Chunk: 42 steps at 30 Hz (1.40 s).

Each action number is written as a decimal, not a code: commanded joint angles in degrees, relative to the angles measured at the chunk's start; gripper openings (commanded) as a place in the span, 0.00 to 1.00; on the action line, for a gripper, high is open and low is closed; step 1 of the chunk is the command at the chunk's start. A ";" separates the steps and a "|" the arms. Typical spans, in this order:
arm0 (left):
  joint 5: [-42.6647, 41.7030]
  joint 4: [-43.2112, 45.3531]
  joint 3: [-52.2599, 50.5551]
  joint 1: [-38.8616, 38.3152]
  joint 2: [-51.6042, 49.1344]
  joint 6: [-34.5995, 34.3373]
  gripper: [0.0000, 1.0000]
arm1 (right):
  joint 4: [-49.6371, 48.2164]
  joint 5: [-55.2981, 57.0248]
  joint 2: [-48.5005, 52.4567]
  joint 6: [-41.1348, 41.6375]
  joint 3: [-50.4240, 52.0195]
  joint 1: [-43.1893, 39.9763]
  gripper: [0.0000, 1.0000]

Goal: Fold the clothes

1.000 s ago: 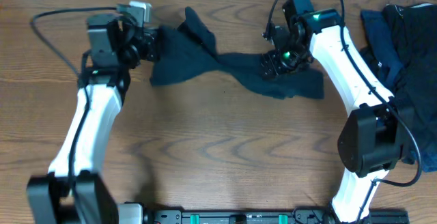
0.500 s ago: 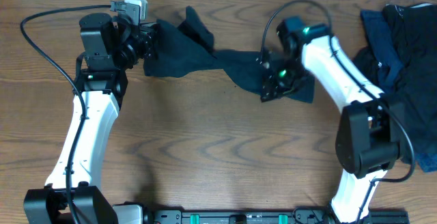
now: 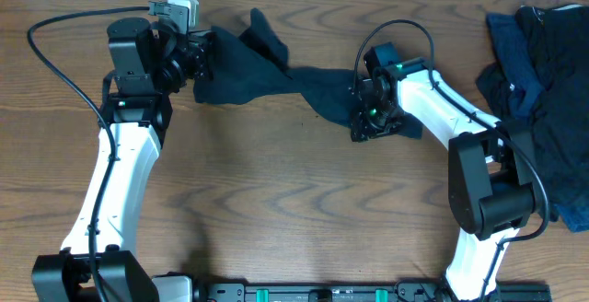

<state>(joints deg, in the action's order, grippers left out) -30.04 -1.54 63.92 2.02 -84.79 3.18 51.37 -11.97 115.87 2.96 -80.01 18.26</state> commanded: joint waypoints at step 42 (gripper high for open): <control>-0.35 -1.18 0.81 -0.11 -0.28 -0.07 0.06 | -1.99 -4.39 0.50 9.73 2.19 0.46 0.48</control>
<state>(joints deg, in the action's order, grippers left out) -30.04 -2.83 63.92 2.02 -84.79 3.18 49.12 -14.79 115.87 11.57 -77.23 18.28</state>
